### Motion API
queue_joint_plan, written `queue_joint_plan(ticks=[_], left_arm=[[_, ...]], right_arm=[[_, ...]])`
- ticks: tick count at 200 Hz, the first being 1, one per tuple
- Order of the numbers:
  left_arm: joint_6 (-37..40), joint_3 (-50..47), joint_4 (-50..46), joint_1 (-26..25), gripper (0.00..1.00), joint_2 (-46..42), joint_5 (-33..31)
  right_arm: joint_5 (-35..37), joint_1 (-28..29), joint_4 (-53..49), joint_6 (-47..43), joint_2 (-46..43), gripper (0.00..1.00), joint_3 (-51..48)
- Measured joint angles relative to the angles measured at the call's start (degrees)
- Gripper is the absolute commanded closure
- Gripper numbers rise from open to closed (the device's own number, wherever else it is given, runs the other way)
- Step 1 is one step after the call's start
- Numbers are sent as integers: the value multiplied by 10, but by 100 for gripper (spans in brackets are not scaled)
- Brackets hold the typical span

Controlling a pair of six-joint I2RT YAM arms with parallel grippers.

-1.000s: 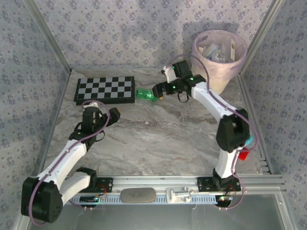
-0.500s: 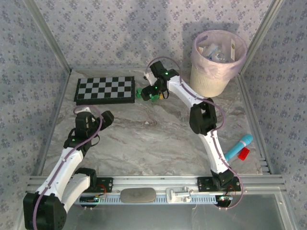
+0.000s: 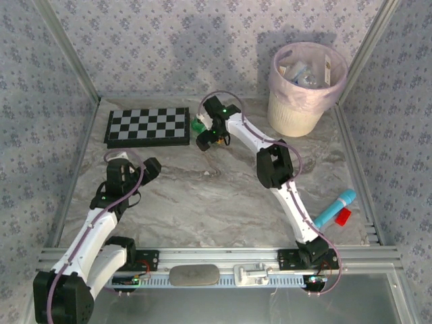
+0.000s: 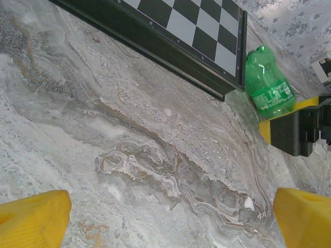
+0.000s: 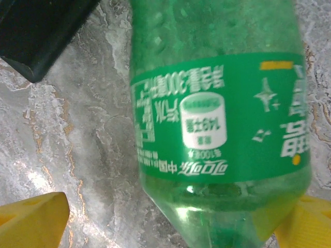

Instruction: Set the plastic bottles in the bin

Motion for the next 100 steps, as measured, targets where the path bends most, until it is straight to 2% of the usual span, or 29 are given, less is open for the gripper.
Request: queue_joint_plan(ticks=[75, 100], left_arm=[[-1, 0, 0, 0, 0, -3, 3], [-1, 0, 0, 0, 0, -8, 6]], right_arm=[[15, 4, 37, 5, 35, 8, 42], [25, 5, 50, 22, 55, 18, 48]])
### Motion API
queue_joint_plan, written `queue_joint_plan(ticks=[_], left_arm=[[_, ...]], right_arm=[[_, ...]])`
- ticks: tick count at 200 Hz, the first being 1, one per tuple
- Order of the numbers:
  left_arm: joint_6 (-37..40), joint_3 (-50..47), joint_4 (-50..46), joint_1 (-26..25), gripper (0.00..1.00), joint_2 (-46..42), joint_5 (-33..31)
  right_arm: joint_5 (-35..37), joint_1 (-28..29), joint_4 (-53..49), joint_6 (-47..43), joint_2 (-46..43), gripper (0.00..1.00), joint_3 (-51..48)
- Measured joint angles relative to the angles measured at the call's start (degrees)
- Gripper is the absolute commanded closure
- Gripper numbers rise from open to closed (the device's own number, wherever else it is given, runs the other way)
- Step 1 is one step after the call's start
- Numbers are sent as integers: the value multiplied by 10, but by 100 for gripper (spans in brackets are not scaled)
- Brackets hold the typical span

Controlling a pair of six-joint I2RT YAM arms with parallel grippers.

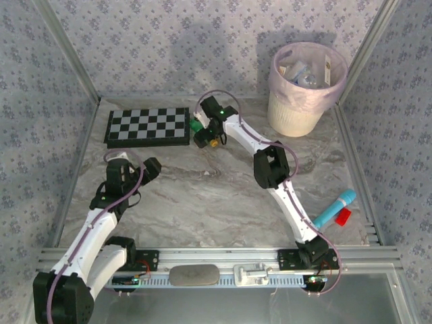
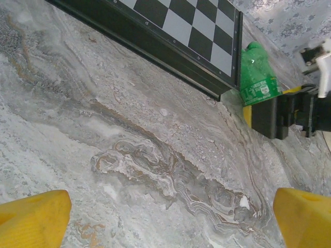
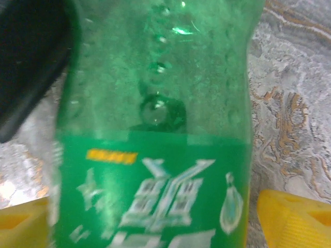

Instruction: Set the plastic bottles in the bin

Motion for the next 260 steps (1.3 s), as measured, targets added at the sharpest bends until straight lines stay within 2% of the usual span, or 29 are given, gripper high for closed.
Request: queue_joint_plan(ticks=[36, 70, 114, 159, 202, 228, 260], left_arm=[[0, 0, -5, 0, 0, -7, 5], [-4, 0, -5, 0, 0, -10, 5], [-10, 0, -3, 0, 0, -10, 10], [-14, 0, 15, 0, 0, 2, 28], [-20, 0, 37, -4, 0, 17, 40], [-21, 0, 43, -16, 0, 26, 39], [-20, 0, 46, -23, 0, 33, 40]], right_arm=[[2, -1, 14, 23, 2, 39, 6], [-11, -2, 14, 38, 2, 47, 6], [-14, -3, 12, 42, -45, 48, -44], [-10, -3, 9, 43, -195, 48, -123], [-10, -10, 8, 53, -330, 48, -135], [-10, -31, -1, 75, -383, 48, -128], [-9, -87, -8, 114, -422, 48, -123]])
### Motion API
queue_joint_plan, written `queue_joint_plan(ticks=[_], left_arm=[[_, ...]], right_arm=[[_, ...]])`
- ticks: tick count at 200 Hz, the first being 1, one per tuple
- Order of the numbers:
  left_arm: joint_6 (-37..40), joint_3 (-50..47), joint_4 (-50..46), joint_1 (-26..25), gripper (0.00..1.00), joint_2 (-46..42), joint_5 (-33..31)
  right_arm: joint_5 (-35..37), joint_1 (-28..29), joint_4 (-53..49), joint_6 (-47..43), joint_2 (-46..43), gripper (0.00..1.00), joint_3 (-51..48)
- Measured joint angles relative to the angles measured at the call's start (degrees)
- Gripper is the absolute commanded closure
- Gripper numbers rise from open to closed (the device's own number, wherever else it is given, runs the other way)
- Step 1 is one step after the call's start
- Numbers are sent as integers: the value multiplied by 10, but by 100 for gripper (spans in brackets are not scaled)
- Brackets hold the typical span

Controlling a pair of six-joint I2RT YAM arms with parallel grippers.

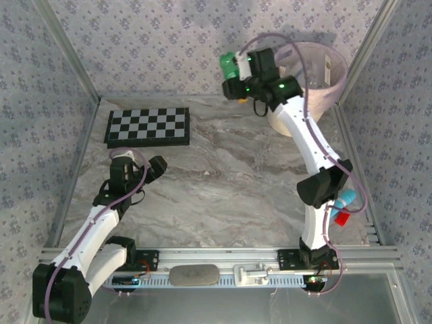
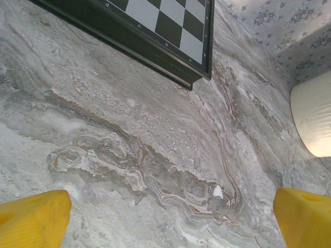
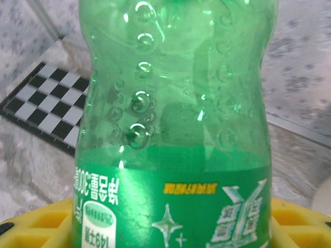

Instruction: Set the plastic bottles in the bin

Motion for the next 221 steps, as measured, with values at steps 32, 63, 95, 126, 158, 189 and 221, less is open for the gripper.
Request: queue_joint_plan(ticks=[32, 63, 95, 126, 158, 189, 221], left_arm=[[2, 0, 1, -3, 0, 0, 0], [6, 0, -1, -3, 0, -2, 0], [10, 0, -11, -3, 0, -18, 0], [12, 0, -26, -3, 0, -45, -1], [12, -1, -40, -3, 0, -62, -3], [13, -1, -52, -3, 0, -68, -5], [13, -1, -62, -3, 0, -76, -9]], right_arm=[[6, -62, 3, 38, -18, 48, 0], [15, -112, 19, 75, -19, 48, 0], [26, -148, 50, 114, -13, 47, 0], [34, -176, 89, 155, 19, 47, 4], [33, -201, 110, 185, 79, 46, 29], [35, -207, 129, 200, 114, 44, 48], [34, -207, 133, 214, 121, 31, 53]])
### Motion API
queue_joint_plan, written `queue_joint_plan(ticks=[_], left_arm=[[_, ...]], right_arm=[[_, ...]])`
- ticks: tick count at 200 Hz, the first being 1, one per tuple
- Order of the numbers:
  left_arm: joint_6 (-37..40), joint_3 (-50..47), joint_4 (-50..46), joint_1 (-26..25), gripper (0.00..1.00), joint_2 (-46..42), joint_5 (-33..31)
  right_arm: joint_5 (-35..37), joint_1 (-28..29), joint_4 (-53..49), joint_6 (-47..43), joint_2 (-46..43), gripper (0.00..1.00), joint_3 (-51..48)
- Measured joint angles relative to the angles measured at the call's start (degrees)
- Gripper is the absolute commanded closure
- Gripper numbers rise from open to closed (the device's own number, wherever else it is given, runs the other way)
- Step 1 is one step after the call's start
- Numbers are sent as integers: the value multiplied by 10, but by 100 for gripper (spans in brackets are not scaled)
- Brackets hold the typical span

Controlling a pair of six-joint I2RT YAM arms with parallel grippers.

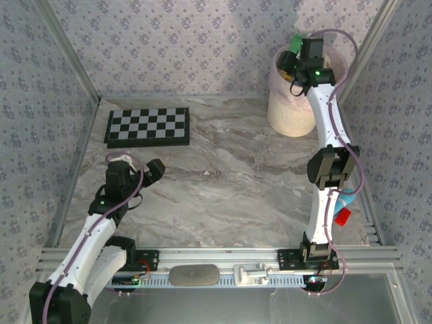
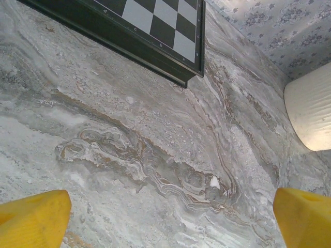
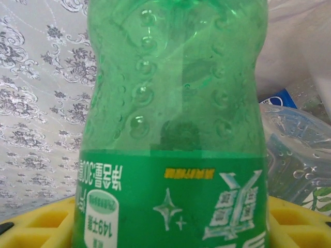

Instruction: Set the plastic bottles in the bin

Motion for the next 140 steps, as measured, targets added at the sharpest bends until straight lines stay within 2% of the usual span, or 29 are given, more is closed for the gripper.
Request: queue_joint_plan(ticks=[19, 24, 27, 30, 99, 140], left_arm=[[2, 0, -6, 0, 0, -2, 0], [3, 0, -7, 0, 0, -2, 0], [3, 0, -7, 0, 0, -3, 0], [3, 0, -8, 0, 0, -3, 0], [3, 0, -9, 0, 0, -9, -6], [13, 0, -9, 0, 0, -8, -17]], right_arm=[[0, 0, -1, 5, 2, 20, 2], [0, 0, 0, 4, 2, 12, 2], [0, 0, 0, 9, 2, 3, 2], [0, 0, 0, 3, 2, 0, 2], [16, 5, -3, -16, -37, 0, 3], [7, 10, 23, -57, -177, 0, -90]])
